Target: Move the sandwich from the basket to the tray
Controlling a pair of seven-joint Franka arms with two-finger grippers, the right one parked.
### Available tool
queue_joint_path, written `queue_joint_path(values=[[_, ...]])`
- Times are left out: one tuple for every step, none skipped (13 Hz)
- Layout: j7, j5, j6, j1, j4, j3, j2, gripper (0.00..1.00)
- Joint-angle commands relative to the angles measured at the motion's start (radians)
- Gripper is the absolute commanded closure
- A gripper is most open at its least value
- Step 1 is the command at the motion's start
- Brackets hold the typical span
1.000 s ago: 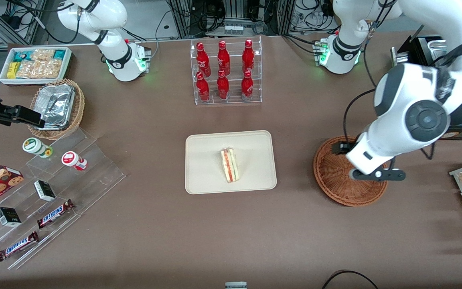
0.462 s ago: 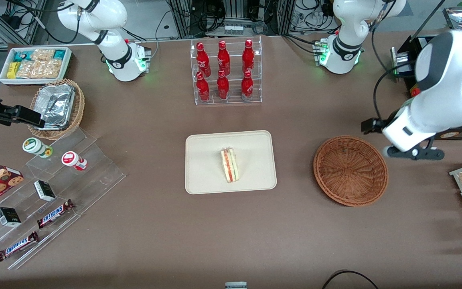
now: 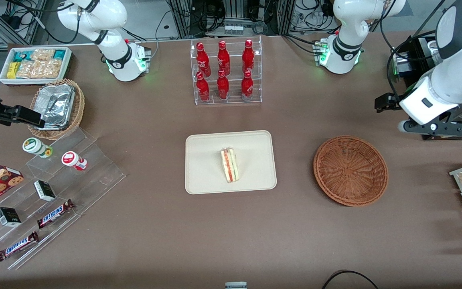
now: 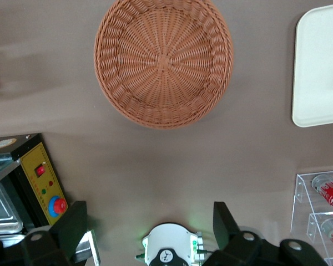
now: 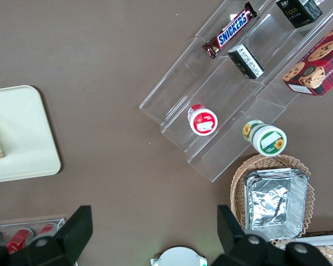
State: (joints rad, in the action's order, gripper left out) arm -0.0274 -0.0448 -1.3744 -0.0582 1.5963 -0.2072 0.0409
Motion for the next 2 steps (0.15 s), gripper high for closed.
queue_joint_path(values=[[0.021, 0.005, 0.038, -0.009, 0.016, 0.015, -0.042, 0.0], [0.032, 0.005, 0.05, -0.009, 0.014, 0.019, -0.044, 0.0]])
